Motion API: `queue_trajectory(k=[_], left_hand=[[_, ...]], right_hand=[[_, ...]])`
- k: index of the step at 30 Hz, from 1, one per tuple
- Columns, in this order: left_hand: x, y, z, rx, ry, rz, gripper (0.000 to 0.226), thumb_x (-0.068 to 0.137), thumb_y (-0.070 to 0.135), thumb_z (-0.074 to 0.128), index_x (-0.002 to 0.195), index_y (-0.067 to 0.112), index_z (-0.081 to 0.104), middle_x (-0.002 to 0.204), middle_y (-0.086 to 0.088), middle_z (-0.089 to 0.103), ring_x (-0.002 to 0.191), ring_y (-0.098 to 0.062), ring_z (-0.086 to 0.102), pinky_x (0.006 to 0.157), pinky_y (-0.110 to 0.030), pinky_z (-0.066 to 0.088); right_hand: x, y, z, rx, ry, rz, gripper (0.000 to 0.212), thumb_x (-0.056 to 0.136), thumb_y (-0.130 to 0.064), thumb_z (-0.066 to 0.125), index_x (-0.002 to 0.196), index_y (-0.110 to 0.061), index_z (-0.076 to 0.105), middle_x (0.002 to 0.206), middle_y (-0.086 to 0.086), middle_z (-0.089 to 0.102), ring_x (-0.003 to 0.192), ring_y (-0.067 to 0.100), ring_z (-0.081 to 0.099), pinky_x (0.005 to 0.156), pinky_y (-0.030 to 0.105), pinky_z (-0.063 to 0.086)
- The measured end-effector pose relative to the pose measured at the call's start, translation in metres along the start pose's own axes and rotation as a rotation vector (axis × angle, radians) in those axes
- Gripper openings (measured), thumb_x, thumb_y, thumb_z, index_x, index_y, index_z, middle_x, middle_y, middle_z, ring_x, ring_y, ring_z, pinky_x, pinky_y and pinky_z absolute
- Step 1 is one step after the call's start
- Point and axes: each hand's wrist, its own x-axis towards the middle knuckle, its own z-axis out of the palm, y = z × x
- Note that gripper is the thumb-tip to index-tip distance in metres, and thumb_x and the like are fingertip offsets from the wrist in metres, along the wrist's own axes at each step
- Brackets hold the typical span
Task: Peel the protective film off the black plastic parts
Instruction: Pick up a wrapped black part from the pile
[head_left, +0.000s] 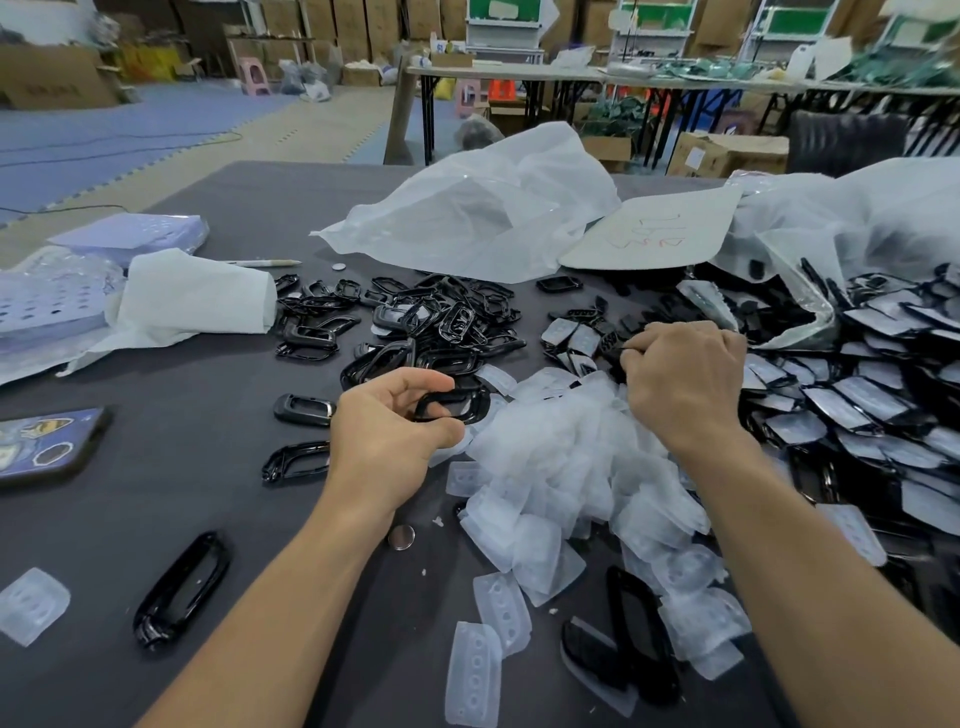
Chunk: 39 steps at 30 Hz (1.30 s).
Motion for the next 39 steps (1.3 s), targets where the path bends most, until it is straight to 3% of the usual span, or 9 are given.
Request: queue_trajectory(k=[3, 5, 7, 9, 16, 23, 28, 33, 39], left_hand=[[0.000, -0.001, 0.000, -0.005, 0.000, -0.009, 0.045, 0.066, -0.018, 0.081, 0.088, 0.021, 0.080, 0.070, 0.006, 0.072, 0.066, -0.008, 0.064, 0.066, -0.016, 0.054], [-0.001, -0.001, 0.001, 0.001, -0.002, -0.014, 0.046, 0.066, -0.017, 0.082, 0.089, 0.023, 0.081, 0.073, 0.004, 0.074, 0.067, -0.008, 0.065, 0.065, -0.016, 0.054], [-0.002, -0.001, 0.003, -0.003, -0.011, -0.016, 0.048, 0.067, -0.018, 0.081, 0.091, 0.024, 0.081, 0.080, 0.003, 0.078, 0.069, -0.008, 0.068, 0.063, -0.018, 0.055], [-0.003, -0.001, 0.004, -0.022, -0.025, -0.023, 0.050, 0.068, -0.021, 0.080, 0.092, 0.023, 0.080, 0.086, 0.002, 0.080, 0.073, -0.009, 0.071, 0.063, -0.021, 0.057], [0.001, -0.001, 0.004, -0.159, -0.127, -0.025, 0.053, 0.072, -0.028, 0.071, 0.100, 0.016, 0.079, 0.095, -0.006, 0.081, 0.087, -0.015, 0.077, 0.071, -0.022, 0.059], [0.000, 0.002, 0.000, -0.355, -0.251, -0.124, 0.051, 0.078, -0.028, 0.064, 0.094, 0.017, 0.083, 0.104, -0.010, 0.080, 0.097, -0.016, 0.077, 0.077, -0.028, 0.062], [0.001, 0.003, 0.002, -0.449, -0.277, -0.187, 0.042, 0.083, -0.022, 0.064, 0.109, 0.009, 0.076, 0.103, -0.007, 0.080, 0.095, -0.013, 0.077, 0.074, -0.026, 0.062], [0.003, 0.002, 0.002, -0.470, -0.245, -0.187, 0.038, 0.085, -0.017, 0.066, 0.112, 0.008, 0.073, 0.103, -0.009, 0.080, 0.092, -0.017, 0.078, 0.074, -0.025, 0.062], [0.001, -0.003, 0.002, -0.354, -0.242, -0.102, 0.051, 0.081, -0.027, 0.064, 0.115, 0.009, 0.073, 0.111, -0.007, 0.079, 0.103, -0.024, 0.076, 0.088, -0.031, 0.062]], right_hand=[[-0.011, -0.012, -0.008, 0.246, 0.045, 0.033, 0.026, 0.098, -0.019, 0.061, 0.078, -0.022, 0.077, 0.081, 0.000, 0.075, 0.097, 0.027, 0.064, 0.099, 0.044, 0.044], [-0.026, -0.031, -0.012, 0.528, 0.044, 0.053, 0.021, 0.095, -0.022, 0.069, 0.077, -0.028, 0.078, 0.063, -0.007, 0.071, 0.071, 0.018, 0.067, 0.075, 0.036, 0.055], [-0.044, -0.054, -0.011, 0.761, -0.041, 0.031, 0.025, 0.089, -0.024, 0.078, 0.067, -0.035, 0.077, 0.060, -0.012, 0.071, 0.059, 0.011, 0.066, 0.058, 0.025, 0.054], [-0.059, -0.073, -0.002, 0.951, -0.154, 0.036, 0.019, 0.085, -0.022, 0.081, 0.067, -0.029, 0.079, 0.057, -0.007, 0.070, 0.048, 0.007, 0.059, 0.049, 0.021, 0.047], [-0.073, -0.078, 0.019, 1.140, -0.248, 0.097, 0.019, 0.091, -0.010, 0.070, 0.075, -0.019, 0.077, 0.060, 0.005, 0.071, 0.049, 0.006, 0.053, 0.057, 0.023, 0.045], [-0.069, -0.077, 0.020, 1.249, -0.272, 0.179, 0.026, 0.097, -0.010, 0.066, 0.073, -0.003, 0.074, 0.048, 0.002, 0.055, 0.044, 0.006, 0.043, 0.048, 0.014, 0.036], [-0.066, -0.075, 0.020, 1.318, -0.313, 0.215, 0.027, 0.095, -0.009, 0.068, 0.069, -0.011, 0.076, 0.049, 0.003, 0.057, 0.044, 0.007, 0.041, 0.046, 0.014, 0.035], [-0.068, -0.075, 0.019, 1.351, -0.320, 0.193, 0.018, 0.092, -0.010, 0.072, 0.076, -0.013, 0.080, 0.066, 0.009, 0.072, 0.050, 0.010, 0.045, 0.051, 0.018, 0.041], [-0.073, -0.078, 0.022, 1.230, -0.204, 0.148, 0.026, 0.085, 0.003, 0.071, 0.087, -0.021, 0.080, 0.060, -0.010, 0.069, 0.051, 0.001, 0.055, 0.054, 0.014, 0.043]])
